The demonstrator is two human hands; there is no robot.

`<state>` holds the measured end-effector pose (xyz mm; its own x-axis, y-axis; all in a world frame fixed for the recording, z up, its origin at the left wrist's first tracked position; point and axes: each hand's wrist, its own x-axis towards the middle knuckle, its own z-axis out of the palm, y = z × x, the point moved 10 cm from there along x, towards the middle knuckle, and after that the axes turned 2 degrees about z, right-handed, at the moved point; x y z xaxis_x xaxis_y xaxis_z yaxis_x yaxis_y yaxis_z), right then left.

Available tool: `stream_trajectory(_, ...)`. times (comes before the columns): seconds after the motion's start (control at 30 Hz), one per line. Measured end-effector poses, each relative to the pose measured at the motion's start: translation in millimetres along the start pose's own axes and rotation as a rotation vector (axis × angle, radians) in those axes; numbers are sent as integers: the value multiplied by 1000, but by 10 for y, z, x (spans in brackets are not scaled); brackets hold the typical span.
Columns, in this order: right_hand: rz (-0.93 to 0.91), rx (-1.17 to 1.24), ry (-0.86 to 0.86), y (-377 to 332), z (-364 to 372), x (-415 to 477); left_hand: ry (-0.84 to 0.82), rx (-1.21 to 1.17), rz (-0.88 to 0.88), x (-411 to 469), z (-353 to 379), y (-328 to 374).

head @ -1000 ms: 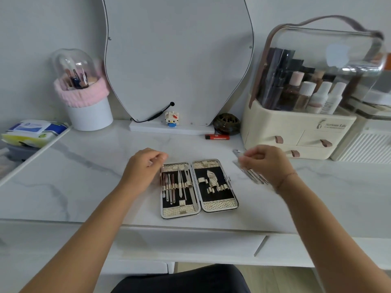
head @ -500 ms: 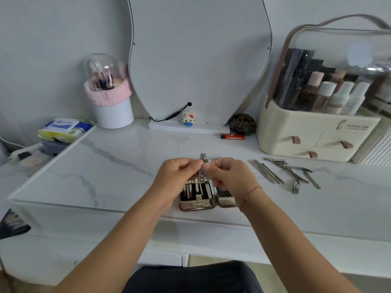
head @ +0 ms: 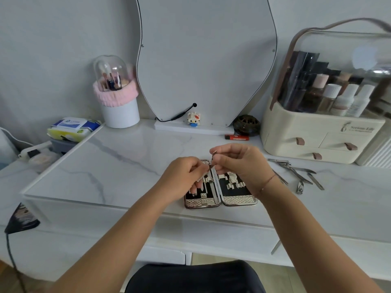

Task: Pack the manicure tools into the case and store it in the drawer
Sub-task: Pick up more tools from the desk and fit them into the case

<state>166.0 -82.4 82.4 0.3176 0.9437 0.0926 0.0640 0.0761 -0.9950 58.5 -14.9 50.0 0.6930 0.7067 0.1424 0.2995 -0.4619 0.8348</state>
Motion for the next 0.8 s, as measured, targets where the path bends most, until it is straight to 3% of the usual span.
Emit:
stream_trajectory(0.2,-105,-372,138,-101,-183,87,-68,-33,29,-48,85,11)
stream_trajectory(0.33,-61,-244,253,3,-312,66,-12,-39,34,-31,-39,20)
stream_trajectory(0.47,-13,-78,225,121,-237,8,-44,-28,38,-44,8,7)
stream_trajectory(0.67,52,-196,292,369,-337,-193,-3,-36,105,-115,-51,-146)
stream_trajectory(0.8,125,-225,323,554,-426,-337,-88,20,84,-223,-29,-405)
